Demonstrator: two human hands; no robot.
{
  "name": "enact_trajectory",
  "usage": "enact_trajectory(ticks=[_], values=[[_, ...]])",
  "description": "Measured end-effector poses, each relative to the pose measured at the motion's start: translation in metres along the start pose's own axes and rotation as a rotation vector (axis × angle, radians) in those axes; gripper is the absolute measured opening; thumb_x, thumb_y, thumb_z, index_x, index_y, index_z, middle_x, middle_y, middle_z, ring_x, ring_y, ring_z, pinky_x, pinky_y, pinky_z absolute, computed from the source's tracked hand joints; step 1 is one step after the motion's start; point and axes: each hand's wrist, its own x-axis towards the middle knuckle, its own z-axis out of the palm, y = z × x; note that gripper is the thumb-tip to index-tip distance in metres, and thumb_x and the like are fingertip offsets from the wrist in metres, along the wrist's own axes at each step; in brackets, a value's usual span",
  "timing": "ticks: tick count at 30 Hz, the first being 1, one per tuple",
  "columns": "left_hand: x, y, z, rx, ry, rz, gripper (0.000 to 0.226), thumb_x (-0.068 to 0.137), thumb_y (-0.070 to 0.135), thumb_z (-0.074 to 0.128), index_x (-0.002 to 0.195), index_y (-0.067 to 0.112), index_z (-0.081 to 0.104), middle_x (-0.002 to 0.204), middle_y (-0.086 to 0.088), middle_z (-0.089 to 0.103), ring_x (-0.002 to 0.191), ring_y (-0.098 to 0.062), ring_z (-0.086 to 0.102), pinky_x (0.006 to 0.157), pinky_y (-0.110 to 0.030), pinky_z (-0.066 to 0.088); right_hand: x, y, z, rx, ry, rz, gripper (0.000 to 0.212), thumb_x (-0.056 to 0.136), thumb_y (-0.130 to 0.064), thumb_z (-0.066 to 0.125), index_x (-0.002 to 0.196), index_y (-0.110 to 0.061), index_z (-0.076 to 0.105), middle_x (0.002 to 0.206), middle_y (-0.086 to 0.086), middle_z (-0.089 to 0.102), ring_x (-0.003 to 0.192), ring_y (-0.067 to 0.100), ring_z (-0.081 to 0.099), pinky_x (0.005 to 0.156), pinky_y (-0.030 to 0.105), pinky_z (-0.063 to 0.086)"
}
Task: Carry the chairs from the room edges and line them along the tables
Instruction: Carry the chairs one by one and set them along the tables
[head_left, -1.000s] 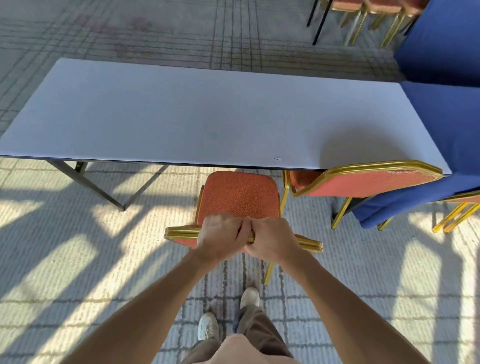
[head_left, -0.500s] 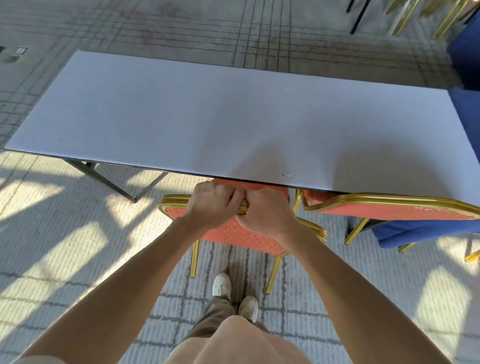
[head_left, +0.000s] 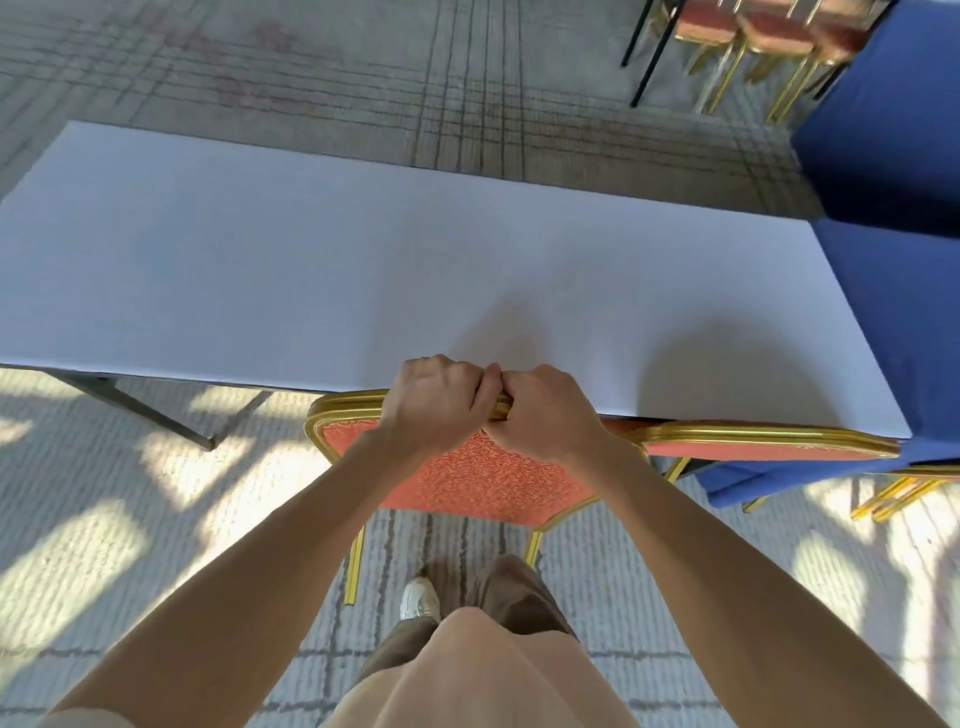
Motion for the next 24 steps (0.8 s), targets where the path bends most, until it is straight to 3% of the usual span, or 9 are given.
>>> enact_trajectory(ticks=[5, 10, 16, 19, 24], values=[[0.006, -0.005, -0.002, -0.103, 0.014, -0.031, 0.051, 0.105, 0.035, 0.024, 0.067, 0.02, 0.055, 0.056, 0.006, 0.048, 0.055, -0.02, 0.046, 0.06, -0.03, 0.031, 0.006, -0.003, -0.007, -0.003, 0.024, 0.012, 0.02, 0.09, -0.039, 0.056, 0.098, -0.022, 0.061, 0.086, 0.002, 0.062, 0.083, 0.027, 0.061, 0.069, 0.035, 0.047], [0.007, -0.005, 0.006, -0.126, 0.04, 0.042, 0.05, 0.104, 0.031, 0.033, 0.057, 0.022, 0.046, 0.047, 0.011, 0.038, 0.046, -0.017, 0.049, 0.053, -0.026, 0.031, 0.003, 0.002, 0.0, 0.008, 0.039, 0.041, 0.021, 0.09, -0.04, 0.057, 0.096, -0.02, 0.061, 0.085, 0.002, 0.063, 0.081, 0.026, 0.062, 0.068, 0.034, 0.047], [0.013, -0.01, 0.03, -0.221, -0.019, -0.132, 0.055, 0.101, 0.039, 0.029, 0.05, 0.021, 0.041, 0.049, 0.003, 0.05, 0.055, -0.022, 0.054, 0.061, -0.032, 0.043, 0.019, 0.008, 0.016, -0.004, -0.012, 0.048, 0.025, 0.092, -0.039, 0.056, 0.102, -0.017, 0.062, 0.089, 0.006, 0.065, 0.083, 0.03, 0.062, 0.069, 0.036, 0.048], [0.018, -0.012, 0.042, -0.207, -0.064, -0.143, 0.055, 0.102, 0.038, 0.029, 0.055, 0.019, 0.049, 0.053, 0.0, 0.053, 0.061, -0.026, 0.059, 0.062, -0.033, 0.045, 0.027, 0.014, 0.026, 0.024, -0.025, 0.047, 0.023, 0.092, -0.035, 0.057, 0.101, -0.016, 0.064, 0.09, 0.008, 0.067, 0.085, 0.031, 0.064, 0.07, 0.037, 0.048], [0.03, -0.019, 0.046, -0.207, -0.052, -0.127, 0.056, 0.092, 0.047, 0.013, 0.054, 0.02, 0.043, 0.047, 0.004, 0.042, 0.053, -0.025, 0.053, 0.059, -0.033, 0.047, 0.044, 0.027, 0.024, 0.042, -0.059, -0.002, 0.022, 0.092, -0.033, 0.057, 0.102, -0.015, 0.064, 0.092, 0.009, 0.067, 0.086, 0.032, 0.064, 0.072, 0.037, 0.048]])
